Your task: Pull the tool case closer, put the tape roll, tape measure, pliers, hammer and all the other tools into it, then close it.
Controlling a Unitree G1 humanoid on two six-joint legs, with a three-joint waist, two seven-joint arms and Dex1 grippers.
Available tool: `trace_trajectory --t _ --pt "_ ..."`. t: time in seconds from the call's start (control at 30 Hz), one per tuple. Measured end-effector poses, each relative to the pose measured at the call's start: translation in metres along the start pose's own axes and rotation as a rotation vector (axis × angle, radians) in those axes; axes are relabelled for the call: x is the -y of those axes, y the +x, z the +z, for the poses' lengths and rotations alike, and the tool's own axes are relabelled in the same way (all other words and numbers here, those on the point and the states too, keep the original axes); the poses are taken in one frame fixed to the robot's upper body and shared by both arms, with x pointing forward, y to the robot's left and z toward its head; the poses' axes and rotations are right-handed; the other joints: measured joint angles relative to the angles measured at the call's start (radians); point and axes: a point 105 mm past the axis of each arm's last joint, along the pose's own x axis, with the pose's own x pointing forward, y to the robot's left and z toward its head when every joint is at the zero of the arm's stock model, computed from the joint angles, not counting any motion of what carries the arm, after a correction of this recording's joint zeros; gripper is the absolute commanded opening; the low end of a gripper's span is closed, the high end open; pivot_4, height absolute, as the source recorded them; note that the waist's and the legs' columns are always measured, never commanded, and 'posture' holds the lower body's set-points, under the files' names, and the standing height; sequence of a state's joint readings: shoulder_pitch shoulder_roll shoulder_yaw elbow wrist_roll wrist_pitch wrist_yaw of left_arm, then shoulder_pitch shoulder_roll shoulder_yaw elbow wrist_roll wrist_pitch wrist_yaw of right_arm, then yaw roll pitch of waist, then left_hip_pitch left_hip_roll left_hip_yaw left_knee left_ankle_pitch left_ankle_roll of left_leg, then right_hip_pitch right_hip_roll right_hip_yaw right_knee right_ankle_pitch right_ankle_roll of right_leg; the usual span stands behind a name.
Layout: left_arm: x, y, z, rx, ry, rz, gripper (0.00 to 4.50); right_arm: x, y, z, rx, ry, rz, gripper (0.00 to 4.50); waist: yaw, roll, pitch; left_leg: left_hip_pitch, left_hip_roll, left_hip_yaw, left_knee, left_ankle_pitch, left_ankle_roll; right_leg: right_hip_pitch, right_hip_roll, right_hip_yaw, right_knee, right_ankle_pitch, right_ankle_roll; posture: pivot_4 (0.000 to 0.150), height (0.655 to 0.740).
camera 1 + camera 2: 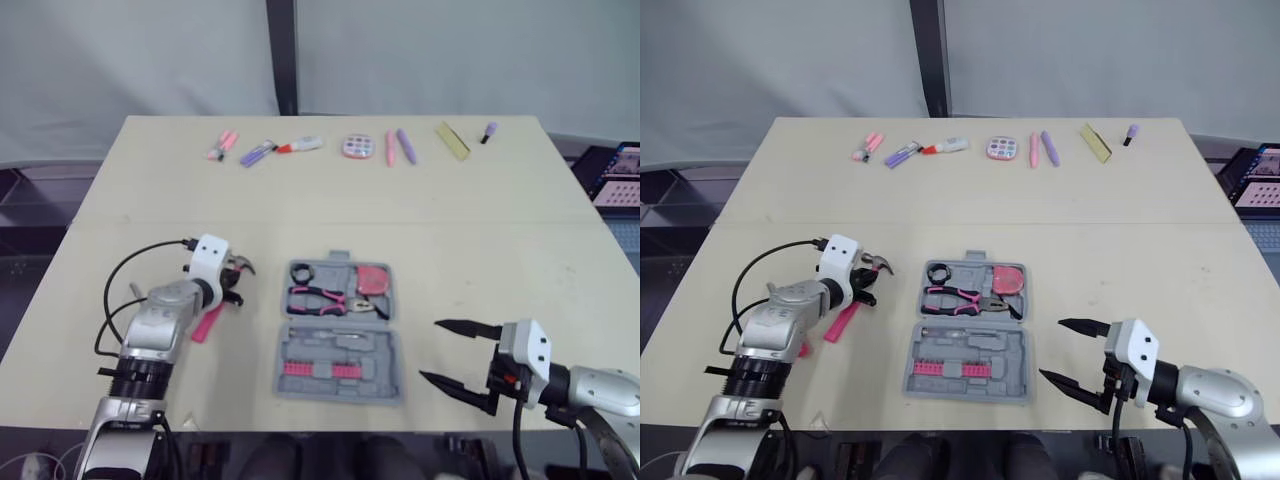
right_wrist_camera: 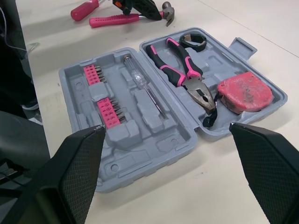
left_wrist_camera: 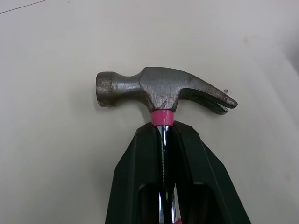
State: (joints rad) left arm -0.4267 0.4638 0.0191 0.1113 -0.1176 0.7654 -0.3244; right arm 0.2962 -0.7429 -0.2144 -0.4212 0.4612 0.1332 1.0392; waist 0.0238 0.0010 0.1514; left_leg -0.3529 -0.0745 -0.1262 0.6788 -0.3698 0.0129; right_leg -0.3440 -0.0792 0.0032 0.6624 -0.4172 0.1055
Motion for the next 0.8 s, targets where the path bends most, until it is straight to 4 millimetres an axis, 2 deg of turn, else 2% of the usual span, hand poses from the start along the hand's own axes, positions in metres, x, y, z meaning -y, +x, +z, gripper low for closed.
trace_trajectory --t 0.1,0.2,0.27,0.4,0.5,0.63,0.8 --pt "-0.001 -0.02 0.0 -0.02 0.041 -0.07 0.08 0.001 -0.002 -0.001 -0.004 0.002 -0.006 4.5 -0.006 0.0 0.0 -0.001 0.001 0.0 -0.001 0.0 0.0 -0.002 0.0 0.0 0.0 0.0 0.0 0.15 0.74" --pt "0.002 -0.044 0.011 -0.013 0.126 -0.157 0.08 0.002 -0.003 -0.002 -0.005 0.004 0.0 4.5 -0.005 0.0 0.0 -0.001 0.001 0.0 -0.002 0.0 0.0 -0.002 0.0 0.001 -0.001 0.0 0.0 0.15 0.74" --pt "0.01 -0.06 0.014 -0.022 0.188 -0.244 0.08 0.001 -0.004 -0.002 -0.005 0.004 0.005 4.5 -0.004 0.0 0.001 -0.001 0.001 0.0 -0.003 0.0 0.0 -0.001 0.0 0.001 -0.001 0.0 0.0 0.15 0.74" --pt "0.03 -0.081 0.006 -0.079 0.249 -0.411 0.08 0.003 -0.007 -0.003 -0.012 -0.007 0.017 4.5 0.001 0.0 0.001 -0.001 0.001 -0.001 -0.002 0.0 0.0 0.0 0.0 0.002 -0.004 0.0 0.0 0.15 0.74" --pt "0.042 -0.09 0.009 -0.094 0.296 -0.495 0.08 0.005 -0.008 -0.003 -0.013 -0.014 0.022 4.5 0.003 0.0 0.001 -0.001 0.0 -0.002 -0.002 0.0 0.0 0.001 0.0 0.002 -0.005 0.0 0.0 0.15 0.74" --pt "0.066 -0.096 0.022 -0.074 0.373 -0.597 0.08 0.009 -0.009 -0.005 -0.013 -0.016 0.019 4.5 0.0 0.0 0.001 -0.002 0.0 -0.001 -0.002 -0.001 0.001 0.001 0.0 0.002 -0.005 0.0 0.0 0.15 0.74" --pt "0.082 -0.102 0.021 -0.104 0.444 -0.674 0.08 0.008 -0.009 -0.004 -0.011 -0.02 0.028 4.5 -0.004 0.001 0.002 -0.001 0.001 0.0 -0.003 -0.001 0.001 0.001 0.001 0.002 -0.004 0.0 0.0 0.15 0.74"
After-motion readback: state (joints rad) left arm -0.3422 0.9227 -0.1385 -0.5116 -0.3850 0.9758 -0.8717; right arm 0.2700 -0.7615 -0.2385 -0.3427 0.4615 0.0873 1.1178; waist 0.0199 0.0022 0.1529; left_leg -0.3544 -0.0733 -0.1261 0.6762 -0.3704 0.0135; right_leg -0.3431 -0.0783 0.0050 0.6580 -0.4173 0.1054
